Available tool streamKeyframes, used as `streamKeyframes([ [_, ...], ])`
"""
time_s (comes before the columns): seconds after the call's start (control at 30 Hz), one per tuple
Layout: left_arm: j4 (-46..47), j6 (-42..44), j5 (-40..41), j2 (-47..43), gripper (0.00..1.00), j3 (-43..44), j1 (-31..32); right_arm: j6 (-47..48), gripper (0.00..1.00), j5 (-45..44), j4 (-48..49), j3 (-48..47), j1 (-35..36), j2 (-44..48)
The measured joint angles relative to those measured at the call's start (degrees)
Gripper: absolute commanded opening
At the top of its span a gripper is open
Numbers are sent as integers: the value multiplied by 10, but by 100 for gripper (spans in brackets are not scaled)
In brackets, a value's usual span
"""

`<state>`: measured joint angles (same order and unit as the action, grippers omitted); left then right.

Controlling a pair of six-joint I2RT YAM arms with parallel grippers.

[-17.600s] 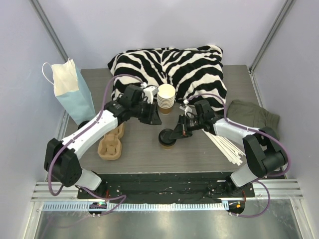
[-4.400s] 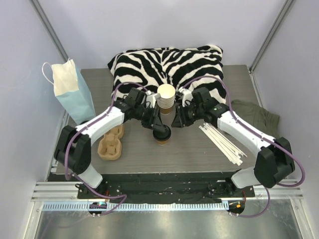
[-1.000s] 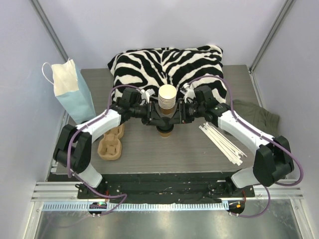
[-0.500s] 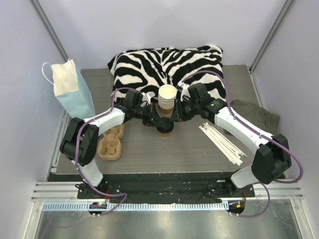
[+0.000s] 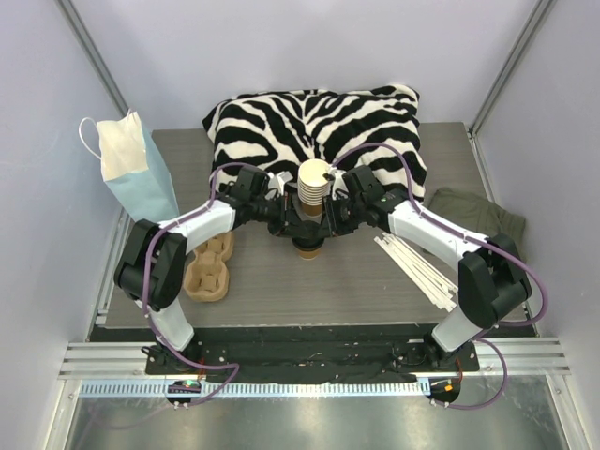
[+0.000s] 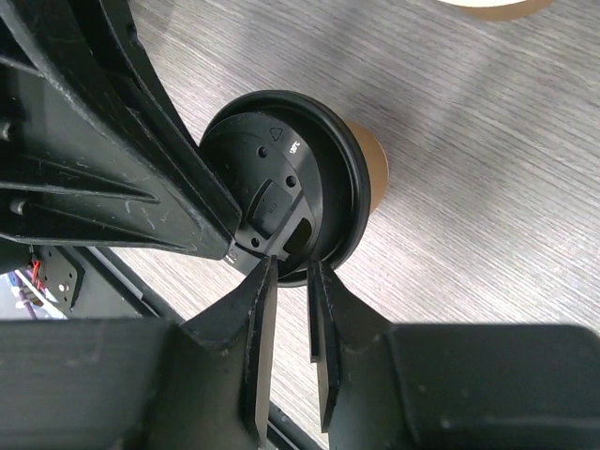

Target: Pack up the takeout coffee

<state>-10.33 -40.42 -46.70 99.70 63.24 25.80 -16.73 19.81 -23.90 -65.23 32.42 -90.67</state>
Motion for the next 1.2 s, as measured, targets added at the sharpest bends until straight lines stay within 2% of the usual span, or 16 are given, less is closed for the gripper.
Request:
streamKeyframes([
  [0.07,-6,4,0,0,18,3,0,2,29,4,-1,0,0,1],
  [0.13,-12,7,2,0,19,6,0,3,37,14,-5,-2,-1,2],
  [0.2,-22,16,3,0,25,14,0,5,45,29,-14,-7,-3,3],
  [0.23,-27,20,5,0,28,18,0,5,47,38,-16,-11,-4,4],
  [0.27,-34,25,6,0,36,24,0,6,48,46,-17,-15,-5,6],
  [0.37,-52,40,9,-4,51,43,-2,6,55,66,-20,-24,-12,18],
  [0.47,-89,66,16,-28,59,67,-7,6,63,76,-25,-33,-21,36],
  [0.53,-112,85,21,-55,59,83,-14,7,66,80,-30,-35,-33,49],
  [0.7,-158,122,32,-141,61,92,-49,4,66,80,-31,-20,-47,58],
  [0.9,-222,177,61,-230,61,48,-110,-6,67,79,-21,2,-47,39],
  [1.2,-276,198,63,-264,61,6,-174,-52,67,81,23,23,-46,-12],
])
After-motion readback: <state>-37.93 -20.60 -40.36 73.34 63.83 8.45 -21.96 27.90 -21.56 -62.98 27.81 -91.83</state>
